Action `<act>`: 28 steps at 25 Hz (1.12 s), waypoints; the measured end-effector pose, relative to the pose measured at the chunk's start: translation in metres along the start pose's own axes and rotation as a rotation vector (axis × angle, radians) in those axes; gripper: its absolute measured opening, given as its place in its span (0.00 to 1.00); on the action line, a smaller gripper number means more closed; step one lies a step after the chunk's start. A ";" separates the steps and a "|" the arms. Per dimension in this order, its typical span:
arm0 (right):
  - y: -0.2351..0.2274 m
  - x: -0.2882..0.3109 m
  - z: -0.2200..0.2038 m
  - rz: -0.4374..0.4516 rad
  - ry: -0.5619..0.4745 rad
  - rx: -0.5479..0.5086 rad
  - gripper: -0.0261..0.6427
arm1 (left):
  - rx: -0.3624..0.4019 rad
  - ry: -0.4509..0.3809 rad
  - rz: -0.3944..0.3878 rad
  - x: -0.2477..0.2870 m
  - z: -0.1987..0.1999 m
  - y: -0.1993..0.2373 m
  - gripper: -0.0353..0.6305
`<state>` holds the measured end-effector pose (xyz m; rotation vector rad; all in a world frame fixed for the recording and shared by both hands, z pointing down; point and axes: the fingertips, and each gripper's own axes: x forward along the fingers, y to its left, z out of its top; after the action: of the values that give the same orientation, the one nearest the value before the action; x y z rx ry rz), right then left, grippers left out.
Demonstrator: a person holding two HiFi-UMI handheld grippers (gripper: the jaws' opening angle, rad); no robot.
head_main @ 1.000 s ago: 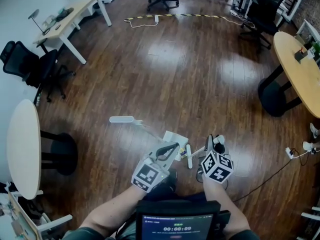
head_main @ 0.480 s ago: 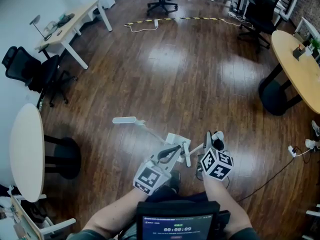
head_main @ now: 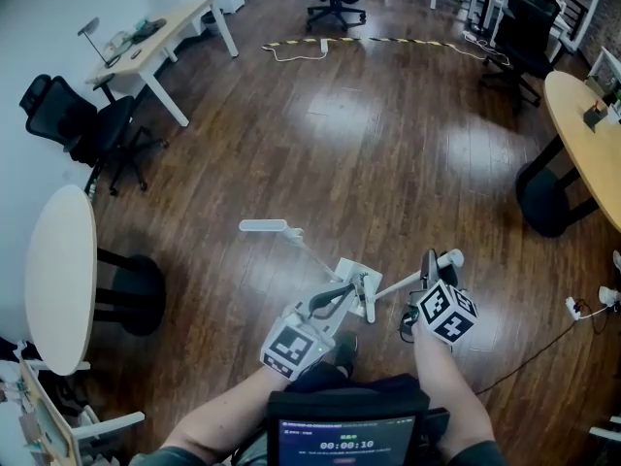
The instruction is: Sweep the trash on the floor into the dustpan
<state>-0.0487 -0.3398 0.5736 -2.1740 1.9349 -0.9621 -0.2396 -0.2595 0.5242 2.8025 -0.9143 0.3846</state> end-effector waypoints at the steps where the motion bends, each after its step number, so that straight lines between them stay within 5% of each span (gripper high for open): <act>1: 0.006 0.001 -0.001 0.016 -0.001 -0.004 0.23 | -0.002 0.000 0.013 -0.004 -0.003 0.002 0.05; 9: 0.029 -0.009 -0.002 0.039 -0.013 -0.026 0.23 | -0.036 -0.004 0.075 -0.040 -0.013 0.020 0.05; 28: -0.057 -0.111 0.099 -0.015 -0.185 -0.029 0.22 | -0.008 -0.018 -0.038 0.010 0.022 -0.049 0.05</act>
<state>0.0490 -0.2606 0.4764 -2.2088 1.8613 -0.7107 -0.1984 -0.2314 0.5025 2.8154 -0.8634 0.3507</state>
